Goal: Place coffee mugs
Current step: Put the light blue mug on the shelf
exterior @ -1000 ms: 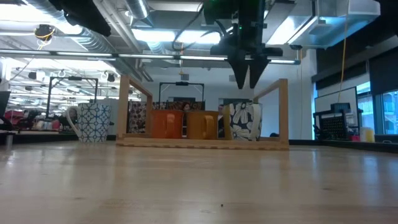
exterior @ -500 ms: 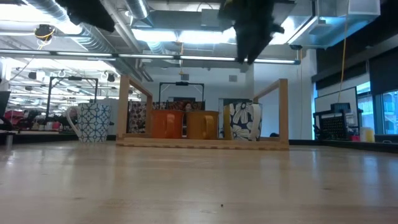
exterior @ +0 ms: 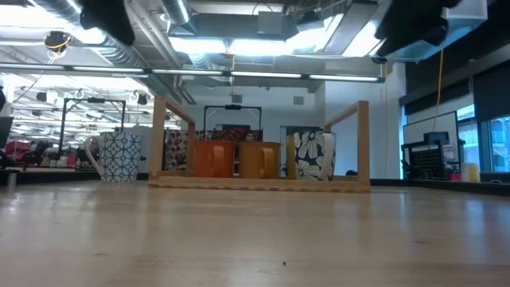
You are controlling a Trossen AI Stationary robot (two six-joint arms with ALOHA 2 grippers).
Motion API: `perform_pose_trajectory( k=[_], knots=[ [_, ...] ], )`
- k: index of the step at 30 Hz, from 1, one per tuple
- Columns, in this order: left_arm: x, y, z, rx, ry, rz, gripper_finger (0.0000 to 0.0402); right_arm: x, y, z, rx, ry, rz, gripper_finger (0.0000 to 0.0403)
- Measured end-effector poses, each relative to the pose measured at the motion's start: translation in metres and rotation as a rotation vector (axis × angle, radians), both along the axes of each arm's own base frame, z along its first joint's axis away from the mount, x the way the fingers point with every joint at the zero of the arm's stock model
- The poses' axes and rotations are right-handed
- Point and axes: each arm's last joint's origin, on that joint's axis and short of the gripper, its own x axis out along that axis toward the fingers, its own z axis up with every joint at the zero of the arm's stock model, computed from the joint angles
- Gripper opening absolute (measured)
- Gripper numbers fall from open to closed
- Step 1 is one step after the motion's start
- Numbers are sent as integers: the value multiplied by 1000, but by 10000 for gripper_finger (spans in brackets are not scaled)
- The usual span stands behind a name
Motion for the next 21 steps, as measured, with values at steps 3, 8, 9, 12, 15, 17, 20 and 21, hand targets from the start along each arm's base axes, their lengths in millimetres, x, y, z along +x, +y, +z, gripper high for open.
perform_pose_trajectory(
  k=[3,8,9,12,15,17,20,21],
  knots=[
    [-6,14,-5,12,93,59,96,-15,1,-6,2,-34,12,160],
    [-5,47,-22,-104,254,250,149,-23,0,-10,-18,-21,39,160],
    [-3,54,-25,-127,276,263,160,-23,0,-10,-29,-16,49,160],
    [4,76,-35,-189,336,270,177,-23,0,-10,-63,-11,79,160],
    [7,97,-44,-199,410,269,180,-22,-1,-10,-88,-7,87,160],
    [8,112,-51,-180,455,296,181,-22,-2,-10,-91,-4,86,160],
    [7,134,-58,-154,482,340,181,-22,-2,-9,-93,-11,71,160],
    [7,142,-60,-150,477,352,181,-22,-2,-9,-90,-16,60,160]
  ],
)
